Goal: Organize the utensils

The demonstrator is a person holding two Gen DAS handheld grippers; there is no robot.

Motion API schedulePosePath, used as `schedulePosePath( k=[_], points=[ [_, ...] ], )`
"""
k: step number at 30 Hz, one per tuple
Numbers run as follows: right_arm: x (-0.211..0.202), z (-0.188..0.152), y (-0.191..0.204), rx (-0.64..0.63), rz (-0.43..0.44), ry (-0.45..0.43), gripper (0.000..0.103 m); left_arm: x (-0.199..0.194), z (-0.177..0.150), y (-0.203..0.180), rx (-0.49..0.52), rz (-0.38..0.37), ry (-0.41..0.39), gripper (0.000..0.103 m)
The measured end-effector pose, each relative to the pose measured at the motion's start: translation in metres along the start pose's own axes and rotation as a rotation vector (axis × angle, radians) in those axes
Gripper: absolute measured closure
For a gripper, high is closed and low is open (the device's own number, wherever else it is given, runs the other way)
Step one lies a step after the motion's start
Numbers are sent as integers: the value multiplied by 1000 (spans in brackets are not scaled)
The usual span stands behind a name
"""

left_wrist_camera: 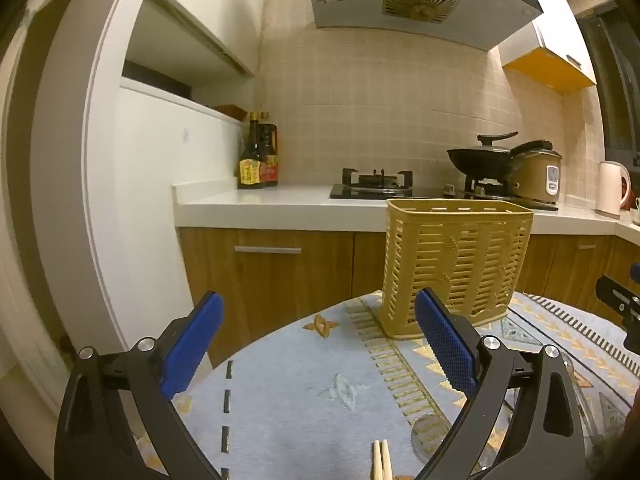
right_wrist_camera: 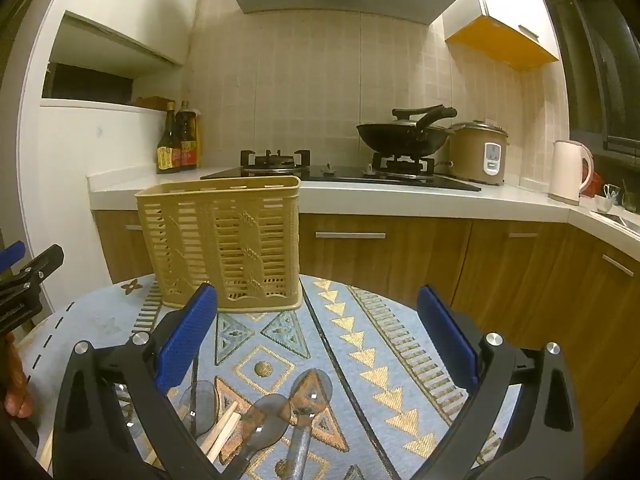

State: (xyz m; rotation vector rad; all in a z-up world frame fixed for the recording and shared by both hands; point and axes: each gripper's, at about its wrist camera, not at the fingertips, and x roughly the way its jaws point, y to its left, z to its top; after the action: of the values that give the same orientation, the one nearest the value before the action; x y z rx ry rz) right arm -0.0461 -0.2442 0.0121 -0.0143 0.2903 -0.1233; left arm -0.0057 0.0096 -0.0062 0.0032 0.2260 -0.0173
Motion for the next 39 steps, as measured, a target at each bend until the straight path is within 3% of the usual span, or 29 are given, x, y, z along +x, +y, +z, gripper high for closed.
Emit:
schedulePosePath(
  k=[8, 39],
  points=[
    [-4, 0, 1, -5, 7, -33, 8, 2, 1, 1, -4, -5, 5, 10],
    [-1, -3, 4, -16, 12, -28, 8, 3, -2, 3, -9, -9, 13, 10]
  ],
)
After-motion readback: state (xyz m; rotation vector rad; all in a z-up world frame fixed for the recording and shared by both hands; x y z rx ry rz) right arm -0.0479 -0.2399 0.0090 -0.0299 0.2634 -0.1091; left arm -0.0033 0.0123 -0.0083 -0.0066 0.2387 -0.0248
